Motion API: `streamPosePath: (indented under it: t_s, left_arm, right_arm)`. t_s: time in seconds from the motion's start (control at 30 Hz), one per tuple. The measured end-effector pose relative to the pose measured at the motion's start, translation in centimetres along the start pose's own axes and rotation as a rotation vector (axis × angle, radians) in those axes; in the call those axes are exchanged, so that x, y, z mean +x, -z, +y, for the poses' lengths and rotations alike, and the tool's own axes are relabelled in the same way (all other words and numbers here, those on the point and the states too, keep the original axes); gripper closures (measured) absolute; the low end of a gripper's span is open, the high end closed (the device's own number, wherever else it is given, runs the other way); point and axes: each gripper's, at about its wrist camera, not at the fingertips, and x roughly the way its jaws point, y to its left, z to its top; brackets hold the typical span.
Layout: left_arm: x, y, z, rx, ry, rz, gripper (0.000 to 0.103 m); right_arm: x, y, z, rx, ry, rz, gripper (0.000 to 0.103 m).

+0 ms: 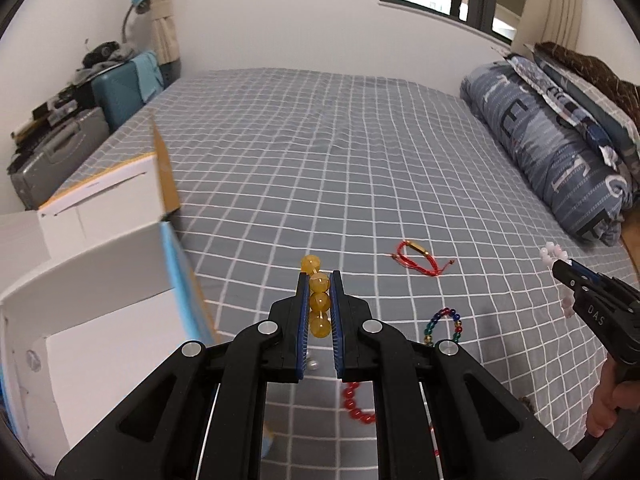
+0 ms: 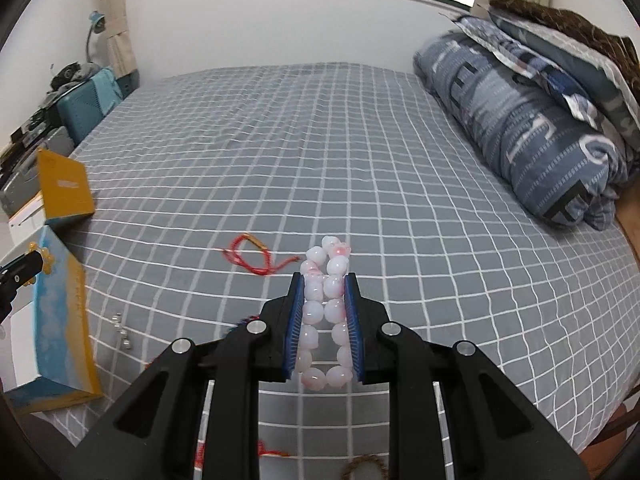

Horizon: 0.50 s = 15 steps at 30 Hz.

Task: Organize jewelry
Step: 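Carry the amber beads and pink-white bracelet with both tools over the white box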

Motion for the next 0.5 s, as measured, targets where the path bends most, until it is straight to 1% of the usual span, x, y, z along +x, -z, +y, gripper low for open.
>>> streamPosePath:
  t_s: [0.2,0.3,0.5]
  left_arm:
    - [-2.8,0.6,3.7,-0.039,-0.035,-0.018,0.094]
    - [-3.5,1.1,5.2,-0.05,-0.056,-0.017,0.094]
    - [-5.6,2.2,9.9,-0.1,-0.107,-0.03,0.094]
  right_arm:
    - [-2.1,-0.5,4.4,-0.05,-0.049,-0.033,0.084]
    - [-3.1,-0.6,7.4,-0.085,-0.083,-0.052,0.084]
    - [-4.9,-0.7,13.2,-0.151,-0.157,-0.083,0.084]
